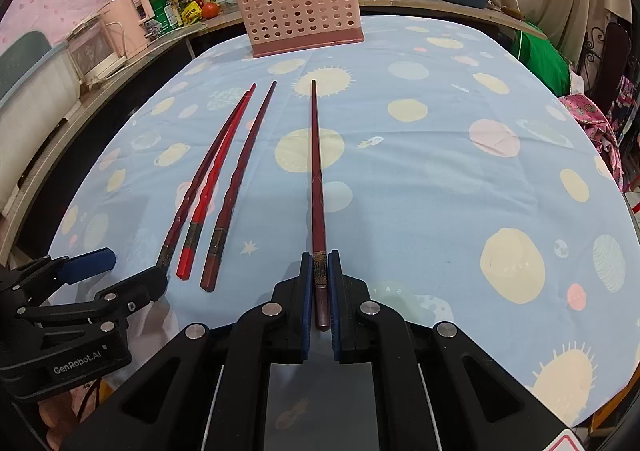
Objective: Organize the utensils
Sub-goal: 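Grasp a red chopstick with right tool while left tool grasps another red chopstick, then lift and carry both red chopsticks upright over the pink basket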
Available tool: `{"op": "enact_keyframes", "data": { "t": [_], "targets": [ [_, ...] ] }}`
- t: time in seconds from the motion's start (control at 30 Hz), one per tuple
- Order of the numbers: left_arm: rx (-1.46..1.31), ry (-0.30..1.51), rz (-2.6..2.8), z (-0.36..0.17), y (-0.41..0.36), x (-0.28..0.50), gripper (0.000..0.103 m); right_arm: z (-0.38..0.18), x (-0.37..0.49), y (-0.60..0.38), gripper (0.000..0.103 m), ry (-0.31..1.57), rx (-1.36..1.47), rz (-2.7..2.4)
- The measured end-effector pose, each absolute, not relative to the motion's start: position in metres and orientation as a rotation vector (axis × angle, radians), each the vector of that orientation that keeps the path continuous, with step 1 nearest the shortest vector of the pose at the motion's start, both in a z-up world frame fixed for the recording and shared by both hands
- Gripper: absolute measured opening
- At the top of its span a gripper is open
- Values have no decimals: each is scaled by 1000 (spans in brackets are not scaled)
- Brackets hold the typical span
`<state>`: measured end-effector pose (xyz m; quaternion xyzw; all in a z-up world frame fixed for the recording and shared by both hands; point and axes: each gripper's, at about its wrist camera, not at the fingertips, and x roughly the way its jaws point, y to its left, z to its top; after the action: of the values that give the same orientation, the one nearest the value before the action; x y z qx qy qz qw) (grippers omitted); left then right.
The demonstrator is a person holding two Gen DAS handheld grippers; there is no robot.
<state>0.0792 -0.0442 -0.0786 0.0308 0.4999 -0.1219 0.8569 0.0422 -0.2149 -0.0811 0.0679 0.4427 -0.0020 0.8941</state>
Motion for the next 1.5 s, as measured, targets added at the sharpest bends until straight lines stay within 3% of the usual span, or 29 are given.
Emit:
{"op": "enact_keyframes", "data": {
  "t": [0.2, 0.4, 0.47, 0.57, 1.0, 1.5],
  "targets": [
    [55, 1041, -255, -78, -46, 87, 60, -81, 43, -215, 7, 921, 136, -2],
    [59, 1035, -272, -76, -48, 89, 32, -81, 43, -215, 7, 920, 136, -2],
    [52, 1038, -281, -76, -47, 89, 18, -81, 43, -214, 7, 919, 136, -2],
    [33, 1048, -293, -75, -44, 91, 7, -80, 44, -214, 7, 920, 134, 0],
    [-20, 1037, -283, -56, -30, 98, 7, -60, 46, -214, 7, 882, 149, 12],
    [-78, 860, -249, 22, -13, 131, 7, 34, 72, -226, 7, 656, 144, 33]
  ]
}}
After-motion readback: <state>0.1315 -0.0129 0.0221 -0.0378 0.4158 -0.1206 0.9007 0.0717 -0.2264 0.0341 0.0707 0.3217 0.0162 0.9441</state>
